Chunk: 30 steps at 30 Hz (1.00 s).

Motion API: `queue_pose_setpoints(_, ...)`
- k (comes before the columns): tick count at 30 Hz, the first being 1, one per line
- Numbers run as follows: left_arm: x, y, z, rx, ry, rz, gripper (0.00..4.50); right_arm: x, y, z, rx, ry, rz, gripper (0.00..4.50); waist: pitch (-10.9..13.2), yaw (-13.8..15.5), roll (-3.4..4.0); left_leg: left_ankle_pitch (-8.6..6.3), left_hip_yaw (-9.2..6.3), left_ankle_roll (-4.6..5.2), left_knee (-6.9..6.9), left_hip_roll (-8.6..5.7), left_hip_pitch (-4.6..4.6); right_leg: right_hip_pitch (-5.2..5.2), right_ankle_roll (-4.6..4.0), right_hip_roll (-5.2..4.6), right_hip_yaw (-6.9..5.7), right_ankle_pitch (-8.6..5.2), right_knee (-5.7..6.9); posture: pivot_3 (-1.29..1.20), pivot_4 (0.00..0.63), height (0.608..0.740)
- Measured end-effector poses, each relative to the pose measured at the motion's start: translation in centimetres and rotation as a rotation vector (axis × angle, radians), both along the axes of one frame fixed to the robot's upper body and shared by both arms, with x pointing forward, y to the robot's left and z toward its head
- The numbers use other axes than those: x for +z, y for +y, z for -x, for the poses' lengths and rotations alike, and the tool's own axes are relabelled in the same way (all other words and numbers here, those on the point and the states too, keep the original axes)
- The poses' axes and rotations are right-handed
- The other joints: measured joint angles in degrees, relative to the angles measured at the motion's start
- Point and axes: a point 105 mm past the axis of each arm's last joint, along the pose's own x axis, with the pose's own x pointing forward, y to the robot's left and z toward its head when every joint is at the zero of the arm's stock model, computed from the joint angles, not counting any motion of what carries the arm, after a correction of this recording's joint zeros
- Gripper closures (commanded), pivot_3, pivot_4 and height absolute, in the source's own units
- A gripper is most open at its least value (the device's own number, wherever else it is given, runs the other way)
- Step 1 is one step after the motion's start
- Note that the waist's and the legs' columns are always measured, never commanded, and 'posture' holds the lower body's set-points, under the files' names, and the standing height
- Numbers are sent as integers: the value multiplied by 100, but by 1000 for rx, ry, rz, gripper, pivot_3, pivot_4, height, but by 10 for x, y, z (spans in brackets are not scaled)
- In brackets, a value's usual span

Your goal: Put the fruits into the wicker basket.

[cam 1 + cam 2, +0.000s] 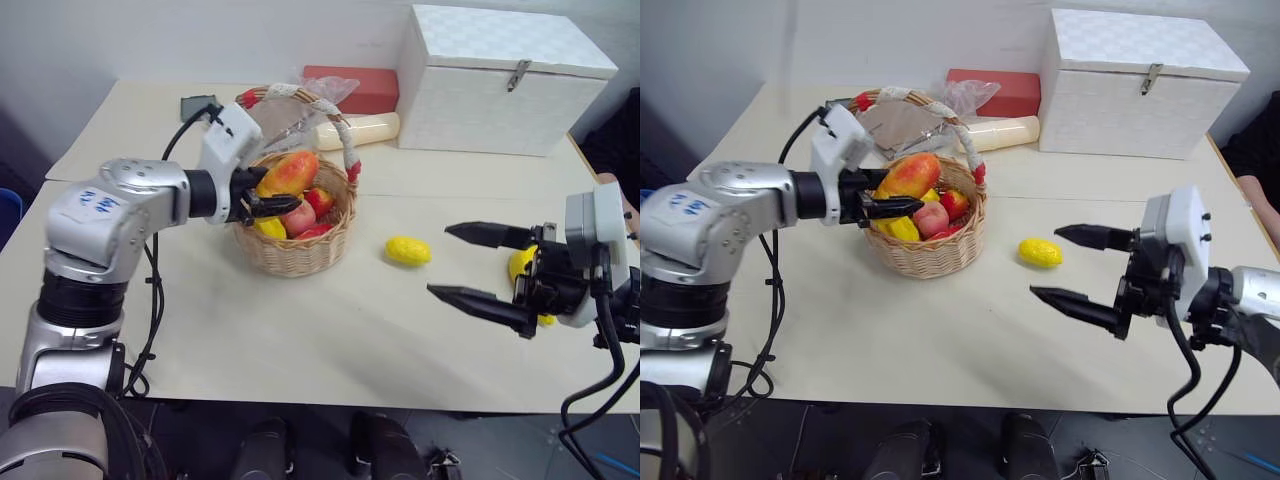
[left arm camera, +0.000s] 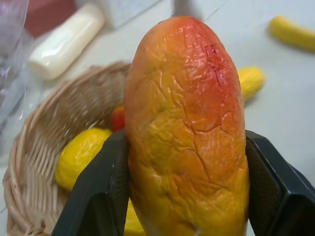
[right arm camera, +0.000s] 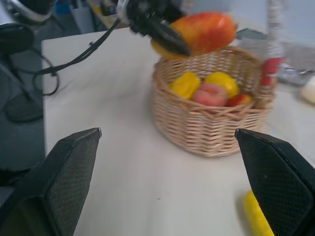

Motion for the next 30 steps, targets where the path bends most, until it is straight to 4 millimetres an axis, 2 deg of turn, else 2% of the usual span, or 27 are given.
queue_pose_setpoints(6, -11, 0, -11, 31, 7, -21, 26, -4, 4, -4, -8, 10, 8, 0, 1, 26, -1, 5, 1, -4, 0, 2, -7, -5, -5, 2, -12, -3, -3, 0, 150, 740)
queue_pose_setpoints(10, -6, 4, -11, 11, 25, 41, 26, -9, 0, -4, -40, 27, 8, 0, 3, 26, -5, 5, 0, 2, 7, 0, -7, -5, -4, -6, -10, -3, -12, 0, 150, 740)
queue_pose_setpoints(13, 11, 4, 2, -87, 12, 155, 26, -17, -16, -3, -126, 58, 6, 0, 3, 39, -6, 5, -6, 2, 5, 0, -10, -3, -4, -9, -7, -2, -7, 0, 150, 740)
queue_pose_setpoints(18, 23, 6, 46, -382, -10, 203, 26, -35, -57, 7, -337, 121, -23, 0, 3, 35, -5, 5, -2, 1, 3, -1, -8, 0, -4, -6, -11, -3, -3, 0, 150, 740)
queue_pose_setpoints(23, 19, 21, 93, -669, 17, 71, 26, -47, -96, 22, -534, 154, -15, 0, 3, 17, -5, -1, 14, -1, 1, -1, 15, 2, -6, -2, -12, -3, -14, 0, 150, 740)
queue_pose_setpoints(26, 19, 20, 99, -738, -5, 37, 26, -50, -99, 18, -549, 153, 3, 0, 1, 21, -2, -18, 11, 27, 2, 0, 20, 8, -12, -7, 3, 0, -17, 0, 150, 740)
queue_pose_setpoints(30, 15, 11, 96, -766, -20, 54, 26, -57, -80, -6, -470, 117, 94, 0, 2, -2, -3, -13, 9, 31, 0, 2, 16, 2, -15, -7, 24, 0, -15, 0, 150, 740)
